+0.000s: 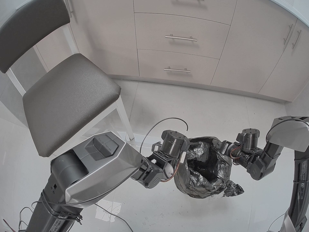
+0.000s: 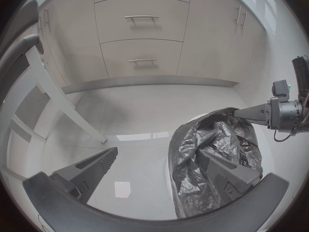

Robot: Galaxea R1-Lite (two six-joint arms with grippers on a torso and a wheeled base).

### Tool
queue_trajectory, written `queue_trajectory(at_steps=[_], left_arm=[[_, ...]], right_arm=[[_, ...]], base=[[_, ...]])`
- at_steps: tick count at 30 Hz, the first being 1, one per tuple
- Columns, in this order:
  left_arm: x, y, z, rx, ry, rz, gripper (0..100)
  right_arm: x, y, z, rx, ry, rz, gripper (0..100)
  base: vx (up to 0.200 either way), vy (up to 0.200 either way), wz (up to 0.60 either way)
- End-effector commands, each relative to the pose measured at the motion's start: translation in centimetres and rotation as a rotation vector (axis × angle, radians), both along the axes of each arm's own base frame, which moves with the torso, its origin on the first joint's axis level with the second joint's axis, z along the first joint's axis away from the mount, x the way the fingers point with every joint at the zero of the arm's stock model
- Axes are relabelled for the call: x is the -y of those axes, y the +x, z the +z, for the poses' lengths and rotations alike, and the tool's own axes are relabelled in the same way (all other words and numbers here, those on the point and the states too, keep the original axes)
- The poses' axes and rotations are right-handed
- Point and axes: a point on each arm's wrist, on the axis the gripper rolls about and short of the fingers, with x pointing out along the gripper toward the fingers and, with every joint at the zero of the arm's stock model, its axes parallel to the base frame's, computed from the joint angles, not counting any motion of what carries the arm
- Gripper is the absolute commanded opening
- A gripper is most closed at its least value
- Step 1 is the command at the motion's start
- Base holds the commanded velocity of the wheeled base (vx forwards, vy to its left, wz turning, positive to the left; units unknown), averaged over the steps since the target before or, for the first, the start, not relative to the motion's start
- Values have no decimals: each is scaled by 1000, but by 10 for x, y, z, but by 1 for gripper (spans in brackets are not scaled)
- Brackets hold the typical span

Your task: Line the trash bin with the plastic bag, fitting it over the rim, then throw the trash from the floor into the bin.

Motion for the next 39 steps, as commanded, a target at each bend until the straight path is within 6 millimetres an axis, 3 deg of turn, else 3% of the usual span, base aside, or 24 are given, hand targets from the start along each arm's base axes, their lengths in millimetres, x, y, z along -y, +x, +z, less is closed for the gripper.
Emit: queue_trajectory(at_steps=[1,21,39], left_arm=[[-2,18,-9,-9,17,27,100],[-17,53,-6,35,45,108,100],[-15,50,-34,-3,74,103,100]], right_arm=[[-1,3,-3,0,4,-18,100],[2,15,-5,45,5,-98,100],[21,26,-29,11,-6,-151,100]], base=[[0,0,0],[0,0,0],[0,0,0]])
